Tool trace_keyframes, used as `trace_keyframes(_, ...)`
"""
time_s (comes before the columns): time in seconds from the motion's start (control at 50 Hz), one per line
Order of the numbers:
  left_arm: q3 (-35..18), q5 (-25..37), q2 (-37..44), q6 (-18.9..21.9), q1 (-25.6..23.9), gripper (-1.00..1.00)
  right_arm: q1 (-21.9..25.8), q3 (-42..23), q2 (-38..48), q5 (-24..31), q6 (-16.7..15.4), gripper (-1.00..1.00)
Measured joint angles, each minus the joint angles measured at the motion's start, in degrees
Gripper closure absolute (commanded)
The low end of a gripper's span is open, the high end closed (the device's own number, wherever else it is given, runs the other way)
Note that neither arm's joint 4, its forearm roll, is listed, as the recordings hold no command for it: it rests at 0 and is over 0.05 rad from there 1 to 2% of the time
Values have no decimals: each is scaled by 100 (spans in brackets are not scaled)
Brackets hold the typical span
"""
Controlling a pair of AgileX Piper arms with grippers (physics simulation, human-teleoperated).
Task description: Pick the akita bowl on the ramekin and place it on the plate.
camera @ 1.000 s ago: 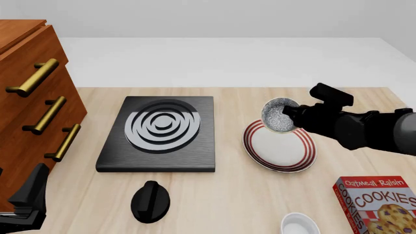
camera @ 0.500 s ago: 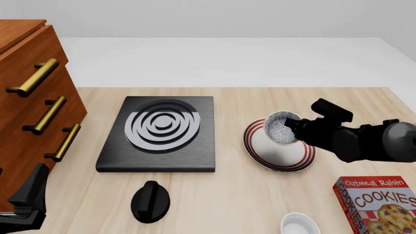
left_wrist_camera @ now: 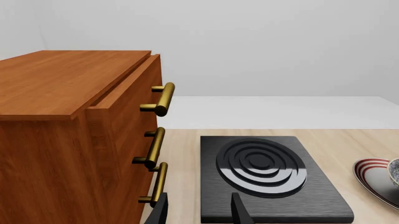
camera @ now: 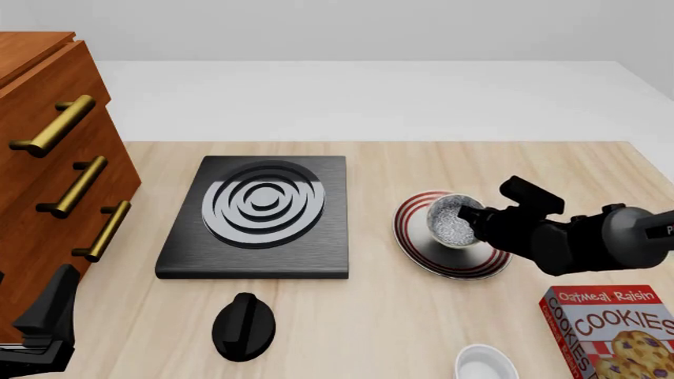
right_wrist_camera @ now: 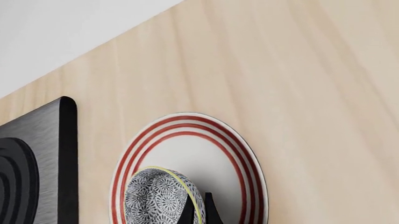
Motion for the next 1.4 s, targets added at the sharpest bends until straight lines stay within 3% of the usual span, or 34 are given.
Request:
trace_keyframes(0.6, 0, -1, 1, 1, 0, -100, -66, 22, 288, -271, 100, 100)
trace_keyframes(0.62, 0, -1, 2, 1, 0, -100, -66, 25, 286, -276, 106, -100)
trace_keyframes(1.12, 0, -1, 1, 1, 0, -100, -98, 122, -451, -16, 79, -100)
trace_keyframes(1.28, 2, -9, 6, 1, 0, -100, -214, 176, -1427, 512, -22, -100)
trace_keyframes(1.4, 3, -6, 3, 1, 0, -100, -260, 171, -2582, 1224, -146, -100)
